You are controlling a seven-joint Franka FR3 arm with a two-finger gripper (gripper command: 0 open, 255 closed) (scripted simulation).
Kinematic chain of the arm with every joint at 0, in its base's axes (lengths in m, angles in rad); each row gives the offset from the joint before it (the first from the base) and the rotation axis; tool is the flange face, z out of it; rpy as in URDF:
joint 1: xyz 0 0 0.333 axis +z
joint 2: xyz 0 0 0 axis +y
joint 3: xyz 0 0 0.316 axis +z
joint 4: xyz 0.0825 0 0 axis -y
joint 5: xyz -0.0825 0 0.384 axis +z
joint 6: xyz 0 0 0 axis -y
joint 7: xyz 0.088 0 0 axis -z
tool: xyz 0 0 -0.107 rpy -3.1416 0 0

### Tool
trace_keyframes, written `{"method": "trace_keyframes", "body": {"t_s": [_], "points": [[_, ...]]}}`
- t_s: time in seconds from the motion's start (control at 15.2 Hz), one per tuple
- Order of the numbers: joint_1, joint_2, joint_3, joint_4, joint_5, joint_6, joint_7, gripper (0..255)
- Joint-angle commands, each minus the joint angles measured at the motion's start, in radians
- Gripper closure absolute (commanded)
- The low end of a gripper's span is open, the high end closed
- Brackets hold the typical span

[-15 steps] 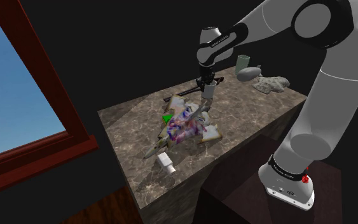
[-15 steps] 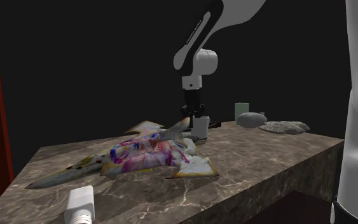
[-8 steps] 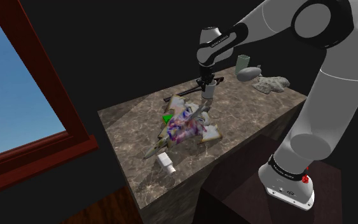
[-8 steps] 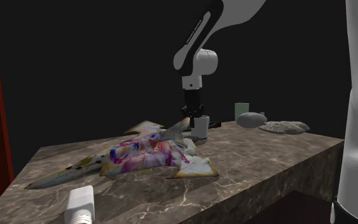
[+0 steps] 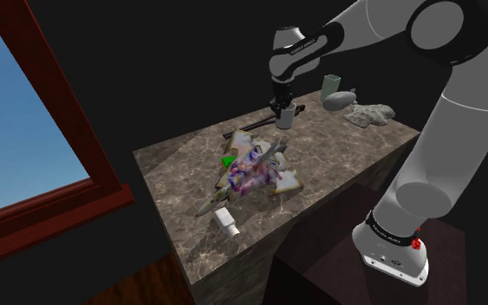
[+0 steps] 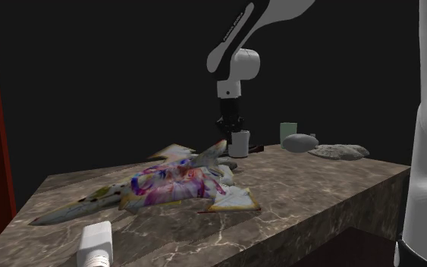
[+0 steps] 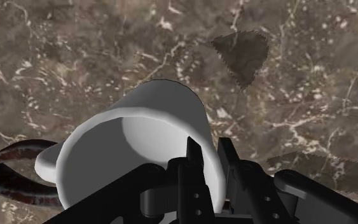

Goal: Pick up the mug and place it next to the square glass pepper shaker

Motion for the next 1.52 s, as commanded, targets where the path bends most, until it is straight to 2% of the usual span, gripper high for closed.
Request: {"method": "trace_keyframes", "body": {"t_s": [0.0,1.45], "points": [[0.001,-0.015,0.000,0.012,-0.003,-0.026,0.001,255],[0.006,-0.100,0.004,0.215,-0.018,-0.312,-0.002,255]]}}
